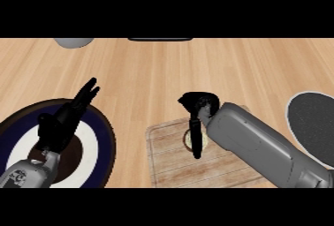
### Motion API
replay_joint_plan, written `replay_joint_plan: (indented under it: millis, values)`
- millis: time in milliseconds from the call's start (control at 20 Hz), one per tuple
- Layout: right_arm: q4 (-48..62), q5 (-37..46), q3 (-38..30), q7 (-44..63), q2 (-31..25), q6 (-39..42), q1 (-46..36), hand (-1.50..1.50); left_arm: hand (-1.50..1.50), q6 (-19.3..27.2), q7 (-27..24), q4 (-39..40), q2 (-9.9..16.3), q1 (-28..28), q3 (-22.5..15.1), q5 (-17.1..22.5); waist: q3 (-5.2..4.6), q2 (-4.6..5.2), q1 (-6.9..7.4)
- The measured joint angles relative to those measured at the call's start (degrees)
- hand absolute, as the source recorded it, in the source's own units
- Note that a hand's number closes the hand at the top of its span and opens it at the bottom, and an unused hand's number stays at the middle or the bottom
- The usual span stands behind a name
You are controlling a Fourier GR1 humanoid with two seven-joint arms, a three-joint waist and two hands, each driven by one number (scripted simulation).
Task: Pick the cupcake from the cutting board and place it in the pan
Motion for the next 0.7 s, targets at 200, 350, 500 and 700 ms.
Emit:
replay_joint_plan:
  millis: [200,350,500,700]
  values:
    - [-0.89,1.03,0.97,0.32,-0.23,0.26,1.52,-1.50,0.00,-0.76,-0.16,0.49,-0.62,-0.12,0.88,-0.29,0.01,0.04,-0.07]
    - [-0.03,2.86,1.40,0.15,0.69,0.18,2.35,-1.50,0.00,-0.67,-0.29,0.38,-1.50,0.55,0.78,-1.41,0.02,0.09,0.09]
    - [1.14,4.84,0.68,-0.84,0.69,0.49,3.04,-1.50,0.00,-1.45,0.17,-0.16,-1.71,0.67,1.53,-1.72,0.03,0.14,0.17]
    - [2.28,8.59,1.42,-1.55,2.71,-0.04,5.25,-1.50,0.00,-2.69,-1.38,2.17,-2.69,0.50,2.53,-2.52,0.03,0.20,0.15]
